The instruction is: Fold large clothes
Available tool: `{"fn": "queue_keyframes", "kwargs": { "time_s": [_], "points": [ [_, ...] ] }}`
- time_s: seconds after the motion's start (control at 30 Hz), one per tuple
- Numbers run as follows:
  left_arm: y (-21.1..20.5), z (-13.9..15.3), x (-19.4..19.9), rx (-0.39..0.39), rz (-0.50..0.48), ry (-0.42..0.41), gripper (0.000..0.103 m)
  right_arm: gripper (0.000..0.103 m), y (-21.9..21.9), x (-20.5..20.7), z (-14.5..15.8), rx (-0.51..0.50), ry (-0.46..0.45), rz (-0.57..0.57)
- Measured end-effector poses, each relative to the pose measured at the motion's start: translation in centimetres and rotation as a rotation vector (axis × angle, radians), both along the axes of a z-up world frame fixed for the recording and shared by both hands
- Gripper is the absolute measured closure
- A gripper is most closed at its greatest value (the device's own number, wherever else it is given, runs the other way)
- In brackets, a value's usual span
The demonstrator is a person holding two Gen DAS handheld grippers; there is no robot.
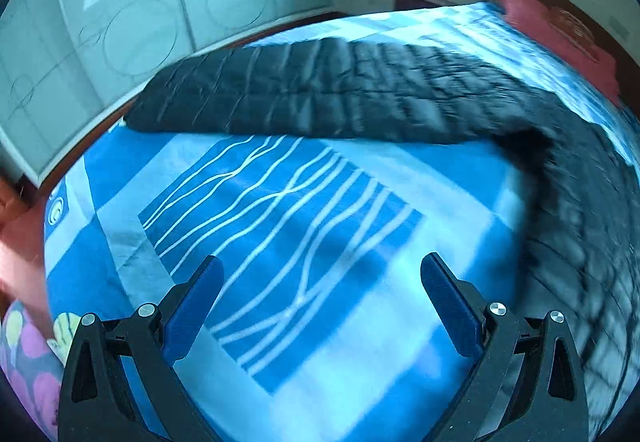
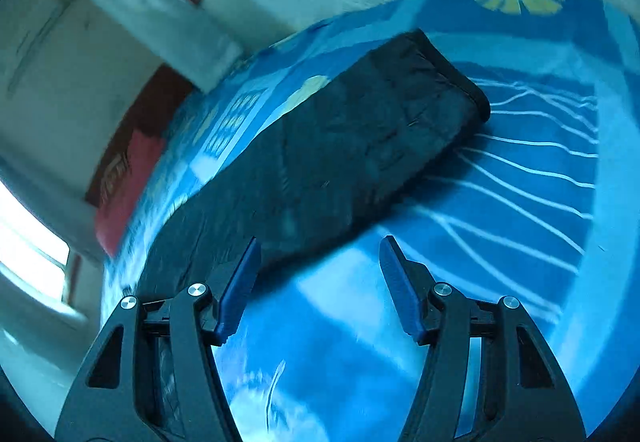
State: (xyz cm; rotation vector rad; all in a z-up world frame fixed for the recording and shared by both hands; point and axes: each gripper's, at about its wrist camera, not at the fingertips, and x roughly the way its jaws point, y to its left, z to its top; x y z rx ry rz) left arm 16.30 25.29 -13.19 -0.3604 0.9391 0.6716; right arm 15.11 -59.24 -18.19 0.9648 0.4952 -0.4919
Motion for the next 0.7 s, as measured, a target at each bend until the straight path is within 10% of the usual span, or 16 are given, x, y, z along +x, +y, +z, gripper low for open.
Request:
{"fn": "queue_keyframes", "kwargs": {
  "time_s": [0.3,0.4,0.43,0.7],
  "points": [
    [2.3,-2.2,0.4,0.004,0.050,0.024,0.004,0.041,-4.1,0.8,-1.4,0.002,-0.127,-0.107],
    [2.2,-2.2,0.5,0.036,0.043,0.016,0.004,0.065,-4.9,1.4,-1.3,-0.020,-0.086,-0.119],
    [2.1,-2.3,0.4,0.041,0.043,0.017,0.004,0.088,-5.0,1.7,-1.1,-0.025,-0.074,-0.107],
    [1.6,-2.8,0.4,0.071,0.044,0.005,0.004,0.096,3.2,3.4,6.8,-0.314,-0.097,0.049]
  ]
}}
